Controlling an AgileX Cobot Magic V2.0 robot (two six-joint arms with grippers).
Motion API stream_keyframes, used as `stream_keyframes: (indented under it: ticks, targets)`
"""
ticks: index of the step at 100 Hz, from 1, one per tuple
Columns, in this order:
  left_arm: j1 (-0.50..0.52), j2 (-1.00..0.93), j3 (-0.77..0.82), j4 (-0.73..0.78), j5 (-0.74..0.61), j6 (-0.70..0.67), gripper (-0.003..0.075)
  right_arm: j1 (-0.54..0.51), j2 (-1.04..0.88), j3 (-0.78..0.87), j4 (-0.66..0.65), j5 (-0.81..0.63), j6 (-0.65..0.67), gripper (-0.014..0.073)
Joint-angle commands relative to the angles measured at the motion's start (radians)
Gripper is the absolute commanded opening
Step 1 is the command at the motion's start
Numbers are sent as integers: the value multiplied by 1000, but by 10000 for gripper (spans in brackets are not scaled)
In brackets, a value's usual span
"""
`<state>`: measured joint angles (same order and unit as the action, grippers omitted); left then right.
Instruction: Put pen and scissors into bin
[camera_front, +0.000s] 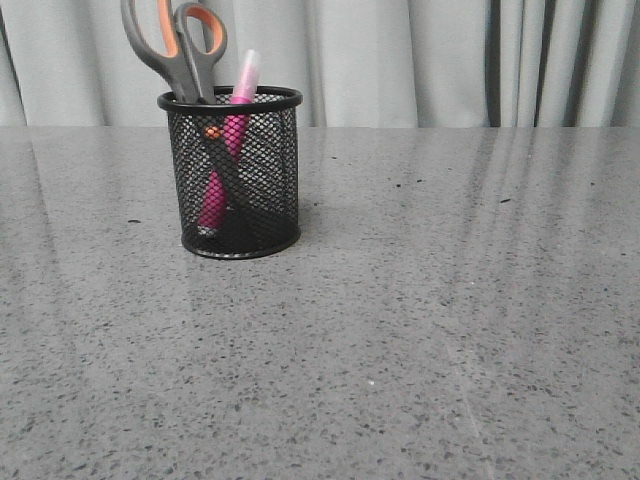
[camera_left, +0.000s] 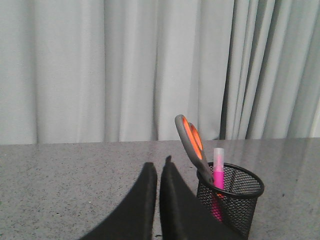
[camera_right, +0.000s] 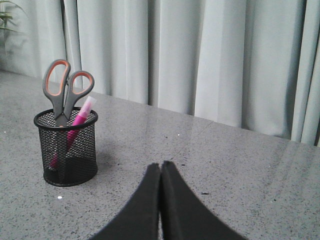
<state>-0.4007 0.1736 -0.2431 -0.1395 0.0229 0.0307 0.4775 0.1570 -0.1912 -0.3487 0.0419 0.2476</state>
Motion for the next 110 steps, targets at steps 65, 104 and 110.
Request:
stream_keyframes:
  ticks: [65, 104, 110]
  targets:
    - [3, -69, -1, -35, -77, -8, -20, -7, -79, 18, -15, -76, -11, -65]
    - [5, -69, 4, -27, -75, -8, -20, -7, -79, 18, -15, -76, -11, -65]
    - [18, -69, 9, -12, -75, -8, -20, -7, -79, 18, -15, -76, -11, -65]
